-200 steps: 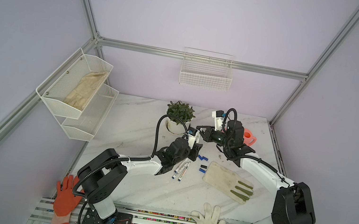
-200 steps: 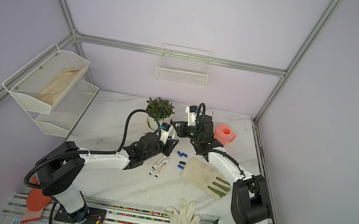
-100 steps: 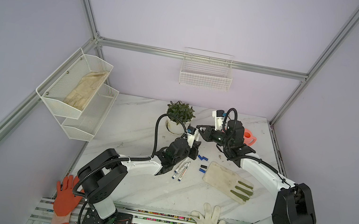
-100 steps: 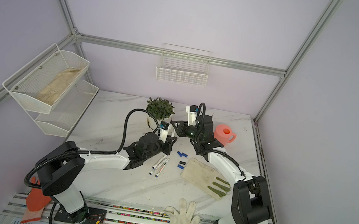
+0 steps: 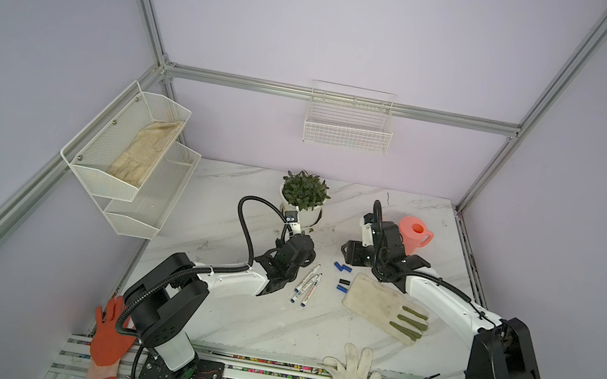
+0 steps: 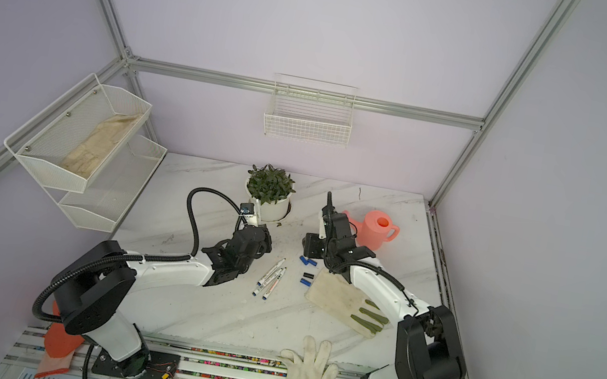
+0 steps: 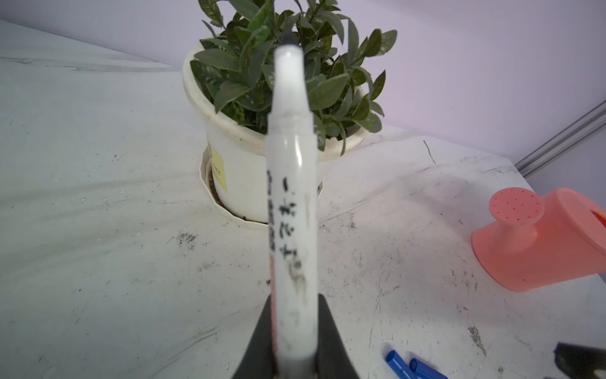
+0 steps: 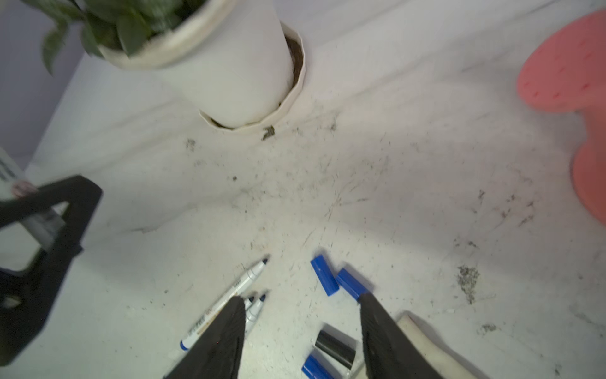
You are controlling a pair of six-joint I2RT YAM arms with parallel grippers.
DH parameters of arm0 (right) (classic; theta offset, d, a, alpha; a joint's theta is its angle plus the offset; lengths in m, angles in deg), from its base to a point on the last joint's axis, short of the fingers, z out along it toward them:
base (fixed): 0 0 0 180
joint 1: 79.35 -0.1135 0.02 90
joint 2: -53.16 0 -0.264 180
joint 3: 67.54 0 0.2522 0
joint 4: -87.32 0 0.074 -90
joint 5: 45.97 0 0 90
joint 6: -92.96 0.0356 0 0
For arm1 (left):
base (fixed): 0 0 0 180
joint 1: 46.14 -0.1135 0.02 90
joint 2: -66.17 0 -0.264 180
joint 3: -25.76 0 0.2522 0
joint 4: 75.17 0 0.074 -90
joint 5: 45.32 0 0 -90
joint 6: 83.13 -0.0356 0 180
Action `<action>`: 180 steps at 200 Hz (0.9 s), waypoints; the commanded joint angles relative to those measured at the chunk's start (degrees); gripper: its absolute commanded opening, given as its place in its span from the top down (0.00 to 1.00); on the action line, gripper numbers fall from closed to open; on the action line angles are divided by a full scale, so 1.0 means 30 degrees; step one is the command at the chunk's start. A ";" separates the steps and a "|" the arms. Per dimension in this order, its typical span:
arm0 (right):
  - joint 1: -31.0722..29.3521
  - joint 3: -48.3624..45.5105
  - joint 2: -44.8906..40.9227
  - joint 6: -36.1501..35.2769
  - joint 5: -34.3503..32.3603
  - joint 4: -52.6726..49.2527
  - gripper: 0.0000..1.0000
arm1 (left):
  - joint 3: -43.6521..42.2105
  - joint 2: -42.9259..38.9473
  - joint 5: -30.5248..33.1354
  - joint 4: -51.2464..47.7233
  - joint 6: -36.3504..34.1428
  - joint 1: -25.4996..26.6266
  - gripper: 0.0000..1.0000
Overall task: Insert the pens into the pen caps
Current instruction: 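Hold the marker upright with the left gripper while the right gripper reaches to the caps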
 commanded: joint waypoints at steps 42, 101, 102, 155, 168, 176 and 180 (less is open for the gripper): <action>-0.0473 0.0389 0.2108 -0.0706 -0.1217 -0.3904 0.44 | -0.0757 -0.1000 -0.2188 0.1226 -0.1489 -0.0116 1.00; -0.0475 0.0768 0.1977 -0.1062 -0.0291 -0.4480 0.44 | -0.3022 -0.3544 -1.3416 0.2116 -0.5030 -0.1930 1.00; -0.0475 0.0793 0.1995 -0.1053 -0.0274 -0.4509 0.44 | -0.3061 -0.3557 -1.3497 0.2120 -0.5044 -0.1936 1.00; -0.0475 0.1880 0.2655 -0.1391 -0.0545 -0.5633 0.48 | -0.2987 -0.3565 -1.6050 0.1790 -0.5939 -0.2376 1.00; -0.0477 0.1817 0.2685 -0.1386 -0.0564 -0.5593 0.47 | -0.2961 -0.3568 -1.6268 0.2009 -0.5788 -0.2383 1.00; -0.0475 0.1770 0.2737 -0.1365 -0.0621 -0.5593 0.47 | -0.2965 -0.3490 -1.6510 0.2118 -0.5847 -0.2405 1.00; -0.0475 0.1754 0.2748 -0.1328 -0.0644 -0.5571 0.47 | -0.2944 -0.3441 -1.6626 0.2166 -0.5876 -0.2397 1.00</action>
